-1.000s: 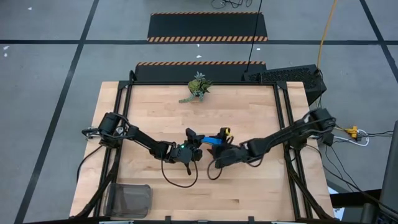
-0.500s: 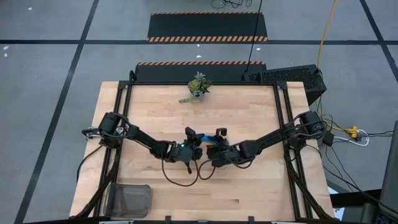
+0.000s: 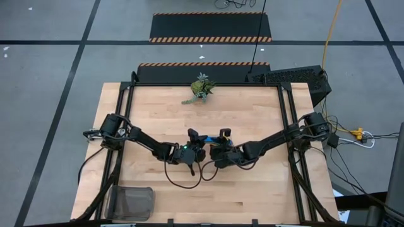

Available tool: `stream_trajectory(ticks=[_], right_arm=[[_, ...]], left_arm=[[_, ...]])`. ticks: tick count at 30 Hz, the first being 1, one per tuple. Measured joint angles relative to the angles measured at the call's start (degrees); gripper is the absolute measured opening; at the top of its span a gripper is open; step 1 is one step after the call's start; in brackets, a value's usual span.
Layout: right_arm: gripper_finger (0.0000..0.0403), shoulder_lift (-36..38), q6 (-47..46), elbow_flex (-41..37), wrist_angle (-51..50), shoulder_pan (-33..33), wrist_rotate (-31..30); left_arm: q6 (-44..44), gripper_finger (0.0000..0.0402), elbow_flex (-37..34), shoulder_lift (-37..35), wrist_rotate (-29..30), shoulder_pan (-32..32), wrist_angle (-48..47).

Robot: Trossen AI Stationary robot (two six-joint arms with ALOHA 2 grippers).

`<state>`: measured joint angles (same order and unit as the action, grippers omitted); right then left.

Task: Nest measuring cups in basket
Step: Put the nested measuring cups into the black bin

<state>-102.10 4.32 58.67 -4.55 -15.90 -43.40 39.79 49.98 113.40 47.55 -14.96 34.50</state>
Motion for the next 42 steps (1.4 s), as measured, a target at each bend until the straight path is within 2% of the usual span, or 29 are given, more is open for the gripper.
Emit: stream_trajectory(ticks=[4,9,15,19,25,28,31,35,42], right_arm=[[0.0132,0.0,-0.6,0.0,-0.2,0.3,0.0],[0.0072,0.0,0.1,0.0,-0.4,0.3,-0.1],[0.0071,0.0,0.4,0.0,-0.4,0.3,-0.1],[0.0065,0.2,0.4,-0.1,-0.6,0.4,-0.1],[0.0065,0.9,-0.4,-0.2,-1.7,0.6,0.1],[0.0065,1.0,-0.6,-0.2,-1.9,0.5,0.2],[0.0065,1.0,-0.7,-0.2,-1.8,0.6,0.2],[0.0065,1.1,-0.8,-0.2,-1.7,0.6,1.1],[0.0068,1.1,-0.9,-0.2,-1.5,0.5,1.7]], left_arm=[[-0.9,0.0092,0.0,0.0,-0.7,0.0,0.0],[-1.6,0.0092,0.0,0.0,-1.1,0.0,0.1],[-2.0,0.0095,0.0,-0.1,-1.1,0.0,0.9],[-1.8,0.0139,-0.1,0.0,-1.6,-0.1,2.5],[-4.0,0.0225,0.0,-0.6,1.3,-0.8,2.9],[-4.7,0.0259,0.0,-0.8,0.1,-0.9,4.9],[-7.9,0.0274,0.0,-0.8,-2.1,-0.3,4.8],[-12.1,0.0261,0.0,-0.7,-6.0,1.3,3.7],[-11.4,0.0175,0.0,-0.7,-7.2,2.5,2.8]])
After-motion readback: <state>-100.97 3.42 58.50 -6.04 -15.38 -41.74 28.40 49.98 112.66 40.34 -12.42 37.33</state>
